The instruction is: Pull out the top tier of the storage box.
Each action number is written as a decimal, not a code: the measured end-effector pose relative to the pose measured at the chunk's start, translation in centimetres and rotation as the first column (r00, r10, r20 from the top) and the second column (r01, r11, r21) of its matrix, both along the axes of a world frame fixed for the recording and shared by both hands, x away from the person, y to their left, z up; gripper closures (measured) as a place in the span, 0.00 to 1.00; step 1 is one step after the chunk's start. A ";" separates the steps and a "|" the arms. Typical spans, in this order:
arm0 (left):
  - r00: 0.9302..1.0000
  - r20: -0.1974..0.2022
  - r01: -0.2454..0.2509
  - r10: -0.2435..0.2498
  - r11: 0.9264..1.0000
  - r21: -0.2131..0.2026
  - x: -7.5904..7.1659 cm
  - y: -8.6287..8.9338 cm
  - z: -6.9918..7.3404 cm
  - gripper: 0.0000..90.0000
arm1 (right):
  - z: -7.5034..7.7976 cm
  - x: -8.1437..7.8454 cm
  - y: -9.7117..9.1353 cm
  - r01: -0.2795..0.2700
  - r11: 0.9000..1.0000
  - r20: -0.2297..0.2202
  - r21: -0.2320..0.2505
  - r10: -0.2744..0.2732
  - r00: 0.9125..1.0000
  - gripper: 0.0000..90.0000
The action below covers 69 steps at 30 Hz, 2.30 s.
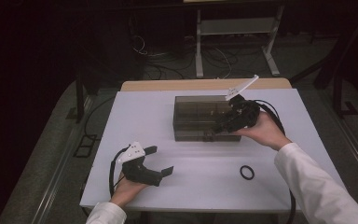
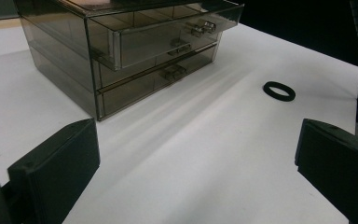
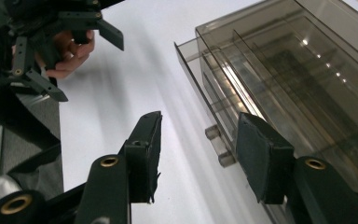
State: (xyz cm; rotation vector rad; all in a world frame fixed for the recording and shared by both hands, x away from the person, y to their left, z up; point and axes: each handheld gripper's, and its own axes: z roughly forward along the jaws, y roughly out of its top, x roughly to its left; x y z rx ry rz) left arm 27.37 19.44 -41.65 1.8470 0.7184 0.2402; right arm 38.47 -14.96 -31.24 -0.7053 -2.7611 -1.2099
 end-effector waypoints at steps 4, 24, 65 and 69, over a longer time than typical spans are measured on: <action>1.000 0.000 0.000 0.000 1.000 0.000 0.0 0.0 0.0 0.00 | -0.1 0.4 0.4 -0.043 0.999 0.009 0.007 0.043 0.999 0.55; 1.000 0.001 0.007 -0.007 1.000 0.005 0.0 -0.1 0.0 0.00 | -2.9 1.7 2.0 -0.131 0.986 0.087 -0.104 0.140 0.986 0.58; 1.000 0.002 0.010 -0.010 1.000 0.010 -0.1 -0.1 0.0 0.00 | -4.2 2.9 1.8 -0.169 0.981 0.038 -0.090 0.173 0.984 0.94; 1.000 0.002 0.010 -0.010 1.000 0.009 -0.1 -0.1 0.0 0.00 | -4.3 2.8 1.7 -0.171 0.981 0.038 -0.087 0.175 0.984 0.94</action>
